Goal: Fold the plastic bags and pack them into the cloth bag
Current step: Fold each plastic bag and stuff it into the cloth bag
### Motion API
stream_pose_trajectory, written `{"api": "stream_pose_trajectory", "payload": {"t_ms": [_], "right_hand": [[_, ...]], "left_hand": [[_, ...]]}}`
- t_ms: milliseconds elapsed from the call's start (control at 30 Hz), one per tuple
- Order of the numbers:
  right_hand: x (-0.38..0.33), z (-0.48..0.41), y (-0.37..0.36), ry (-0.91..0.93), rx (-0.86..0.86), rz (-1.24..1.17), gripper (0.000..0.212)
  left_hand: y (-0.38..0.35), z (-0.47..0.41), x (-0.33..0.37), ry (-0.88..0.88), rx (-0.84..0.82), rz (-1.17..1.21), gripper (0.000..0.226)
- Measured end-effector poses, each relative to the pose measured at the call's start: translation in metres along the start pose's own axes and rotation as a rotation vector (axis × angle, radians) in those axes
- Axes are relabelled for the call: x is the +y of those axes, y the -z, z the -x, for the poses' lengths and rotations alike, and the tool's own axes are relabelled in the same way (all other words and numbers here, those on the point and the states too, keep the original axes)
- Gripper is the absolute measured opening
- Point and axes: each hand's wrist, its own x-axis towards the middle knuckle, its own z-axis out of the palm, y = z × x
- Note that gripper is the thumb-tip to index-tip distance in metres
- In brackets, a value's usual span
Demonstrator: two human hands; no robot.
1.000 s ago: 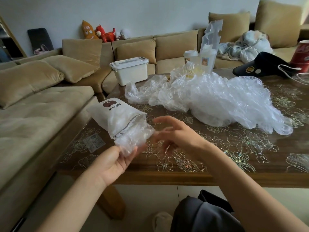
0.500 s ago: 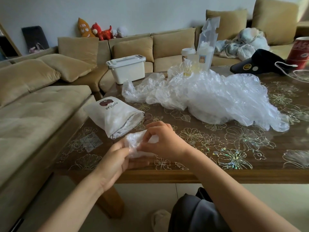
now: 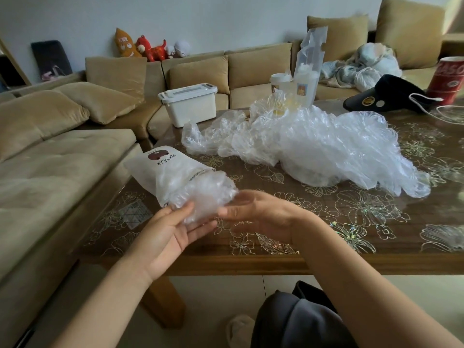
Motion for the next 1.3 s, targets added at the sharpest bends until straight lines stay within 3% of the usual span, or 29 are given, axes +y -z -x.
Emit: {"api": "stream_pose_trajectory", "payload": {"t_ms": [67,133,200,267,333,433,500,667,767,867,967,1100,1233,1300], "right_hand": [[0.009,-0.002,-0.010,-0.082,-0.059,0.057,0.073],[0.017,-0.011,-0.023,-0.017,-0.056,0.020,0.049],[0.018,-0.021,-0.036,0.127,0.075,-0.108,0.019],[0.017,-0.027,-0.040,0.242,0.281,-0.138,0.011],[0.020,-0.029,-0.038,0.381,0.410,0.087,0.013],[0.024,-0.021,-0.039,0.527,0.451,0.616,0.049],[0.024,-0.018,-0.041,0.576,0.441,0.938,0.059],[0.028,-0.021,-0.046,0.595,0.441,1.257,0.053],[0.030,-0.025,-0.050,0.627,0.417,1.356,0.054],[0.025,-0.023,-0.049,0.520,0.323,1.220,0.071],[0.015,-0.020,-0.043,0.425,0.279,0.687,0.080],[0.006,-0.025,-0.037,0.262,0.306,-0.049,0.053],[0.007,-0.034,-0.039,0.134,0.096,-0.150,0.030],[0.008,-0.039,-0.041,0.149,0.095,-0.175,0.022]], "left_hand": [[-0.005,-0.002,-0.004,-0.004,0.016,0.098,0.044],[-0.012,-0.003,-0.009,0.014,0.017,0.127,0.040],[-0.018,-0.004,-0.017,0.012,0.008,0.111,0.035],[-0.020,-0.005,-0.022,0.015,0.031,0.110,0.030],[-0.022,-0.007,-0.025,0.039,0.078,0.113,0.026],[-0.022,-0.008,-0.028,0.073,0.134,0.084,0.027],[-0.021,-0.006,-0.026,0.084,0.142,0.095,0.026],[-0.015,-0.004,-0.017,0.087,0.024,0.131,0.041],[-0.011,-0.008,-0.021,0.047,0.092,0.089,0.036],[-0.003,-0.012,-0.023,0.066,0.186,0.170,0.033],[0.005,-0.014,-0.021,0.014,0.247,0.179,0.031],[0.010,-0.014,-0.024,-0.155,0.252,-0.028,0.036],[0.011,-0.014,-0.025,-0.248,0.245,-0.113,0.038],[0.016,-0.017,-0.024,-0.253,0.251,-0.135,0.038]]}}
